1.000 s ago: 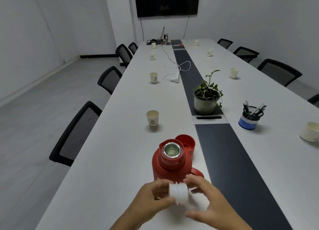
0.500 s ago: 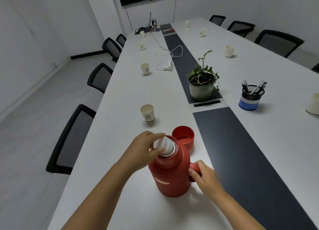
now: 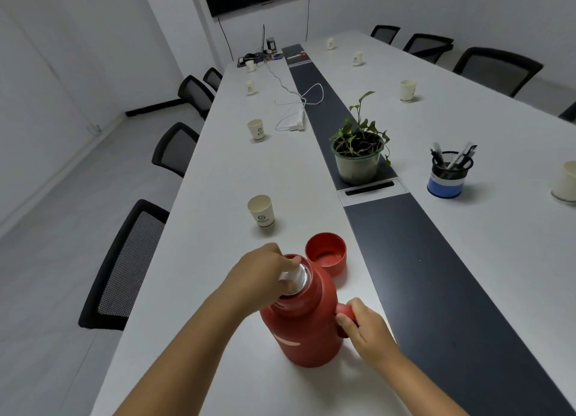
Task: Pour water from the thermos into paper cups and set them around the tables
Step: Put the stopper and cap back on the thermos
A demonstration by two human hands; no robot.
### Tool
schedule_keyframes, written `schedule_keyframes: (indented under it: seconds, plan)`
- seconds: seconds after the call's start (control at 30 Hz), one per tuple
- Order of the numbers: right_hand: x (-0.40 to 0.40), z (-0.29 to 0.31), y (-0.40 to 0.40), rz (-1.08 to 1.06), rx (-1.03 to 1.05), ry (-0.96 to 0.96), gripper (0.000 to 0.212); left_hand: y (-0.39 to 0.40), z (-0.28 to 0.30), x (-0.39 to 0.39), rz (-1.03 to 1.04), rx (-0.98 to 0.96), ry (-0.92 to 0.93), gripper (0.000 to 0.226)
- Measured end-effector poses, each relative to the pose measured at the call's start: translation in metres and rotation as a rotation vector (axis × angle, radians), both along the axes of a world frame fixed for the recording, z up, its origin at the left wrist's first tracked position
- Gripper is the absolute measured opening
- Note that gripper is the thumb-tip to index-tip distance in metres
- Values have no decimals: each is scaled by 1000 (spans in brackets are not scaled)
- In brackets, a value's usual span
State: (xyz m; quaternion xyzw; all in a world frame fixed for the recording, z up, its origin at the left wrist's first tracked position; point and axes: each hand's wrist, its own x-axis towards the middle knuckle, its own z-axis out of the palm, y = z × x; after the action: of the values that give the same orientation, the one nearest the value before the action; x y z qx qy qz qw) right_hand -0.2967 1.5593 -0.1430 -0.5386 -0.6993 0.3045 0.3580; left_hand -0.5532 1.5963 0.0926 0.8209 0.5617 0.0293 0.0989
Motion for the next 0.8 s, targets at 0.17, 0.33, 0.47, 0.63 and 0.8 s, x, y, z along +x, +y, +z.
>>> schedule_keyframes:
  seconds: [0.17, 0.33, 0.47, 0.63, 0.8]
  plan:
    - [-2, -1, 0, 5, -16, 22, 33, 5, -14, -9, 14, 41, -47, 50]
    - [-3, 5, 5, 34, -34, 42, 34, -20, -41, -9, 53, 230, -300, 47]
    - [5, 19, 8, 106, -124, 80, 33, -20, -50, 5, 99, 270, -362, 64]
    - [26, 8, 48, -67, -85, 115, 7, -21, -60, 17, 103, 282, -497, 57]
    - [4, -16, 130, -99, -108, -283, 67, -24, -60, 16, 137, 281, -491, 49]
